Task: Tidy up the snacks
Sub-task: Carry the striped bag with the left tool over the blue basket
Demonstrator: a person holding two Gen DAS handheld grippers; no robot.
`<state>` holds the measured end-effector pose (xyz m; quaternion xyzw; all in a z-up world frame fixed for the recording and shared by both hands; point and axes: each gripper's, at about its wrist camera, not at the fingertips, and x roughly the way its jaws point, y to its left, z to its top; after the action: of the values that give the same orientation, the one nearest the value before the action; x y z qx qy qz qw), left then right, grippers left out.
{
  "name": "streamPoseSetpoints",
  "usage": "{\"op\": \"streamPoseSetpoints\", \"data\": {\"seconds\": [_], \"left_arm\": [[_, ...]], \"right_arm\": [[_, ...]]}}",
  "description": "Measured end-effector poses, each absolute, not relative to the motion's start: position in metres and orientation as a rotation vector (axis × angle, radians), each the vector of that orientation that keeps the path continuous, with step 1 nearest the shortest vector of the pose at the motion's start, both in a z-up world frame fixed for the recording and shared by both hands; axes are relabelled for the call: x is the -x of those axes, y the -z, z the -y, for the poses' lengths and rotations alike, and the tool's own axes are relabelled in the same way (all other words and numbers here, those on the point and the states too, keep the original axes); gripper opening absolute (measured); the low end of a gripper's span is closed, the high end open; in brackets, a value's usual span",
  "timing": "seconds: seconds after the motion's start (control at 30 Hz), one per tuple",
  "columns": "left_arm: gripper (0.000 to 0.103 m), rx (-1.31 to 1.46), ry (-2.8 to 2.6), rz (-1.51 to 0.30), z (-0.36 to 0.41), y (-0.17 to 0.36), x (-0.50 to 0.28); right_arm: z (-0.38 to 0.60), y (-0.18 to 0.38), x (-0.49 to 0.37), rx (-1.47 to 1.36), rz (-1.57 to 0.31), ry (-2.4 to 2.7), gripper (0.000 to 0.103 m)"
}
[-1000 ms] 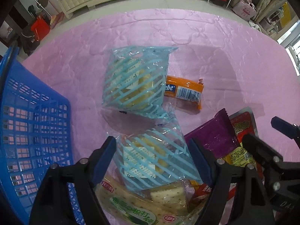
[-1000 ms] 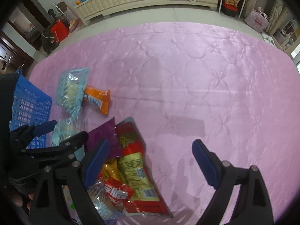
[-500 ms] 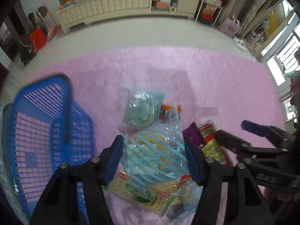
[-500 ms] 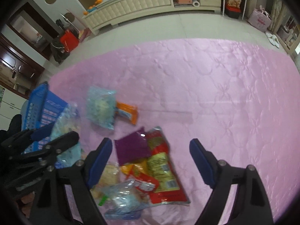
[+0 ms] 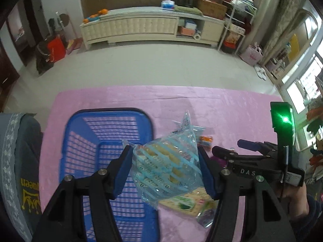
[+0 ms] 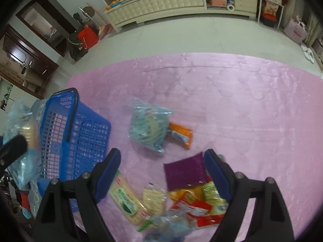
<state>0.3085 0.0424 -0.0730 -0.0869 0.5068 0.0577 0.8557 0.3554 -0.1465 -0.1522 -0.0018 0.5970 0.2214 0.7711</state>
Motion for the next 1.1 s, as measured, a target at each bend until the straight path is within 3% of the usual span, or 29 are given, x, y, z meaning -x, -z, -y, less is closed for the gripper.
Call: {"op": "streamPoseSetpoints", "data": {"seconds": [0.23, 0.5, 0.77, 0.83, 1.1], "left_arm": [[0.060, 0.240, -0.212, -1.085, -0.103, 0.084, -0.295], [0.060, 0.304, -0.238, -1.204, -0.151, 0.142, -0.302], [0.060, 0.279, -0.209, -1.221, -0.149, 0.161, -0.313], [0.060, 0.276, -0.203, -1.227, -0.148, 0.164, -0.316], [0.060, 0.234, -0.183, -1.237, -0.134, 0.162, -0.314]], "right_arm": [[0.112, 0.173, -0.363, 0.021, -1.319, -0.454, 0.087], [0.091, 0.196, -0.376, 0.032, -1.345, -0.441, 0.087], [0.072, 0.218, -0.386, 0.112, -1.358, -0.396, 0.077], [0.070, 0.223, -0.388, 0.120, -1.361, -0.392, 0.069], [0.081, 0.213, -0.372, 0.086, -1.321, -0.431, 0.063]]}}
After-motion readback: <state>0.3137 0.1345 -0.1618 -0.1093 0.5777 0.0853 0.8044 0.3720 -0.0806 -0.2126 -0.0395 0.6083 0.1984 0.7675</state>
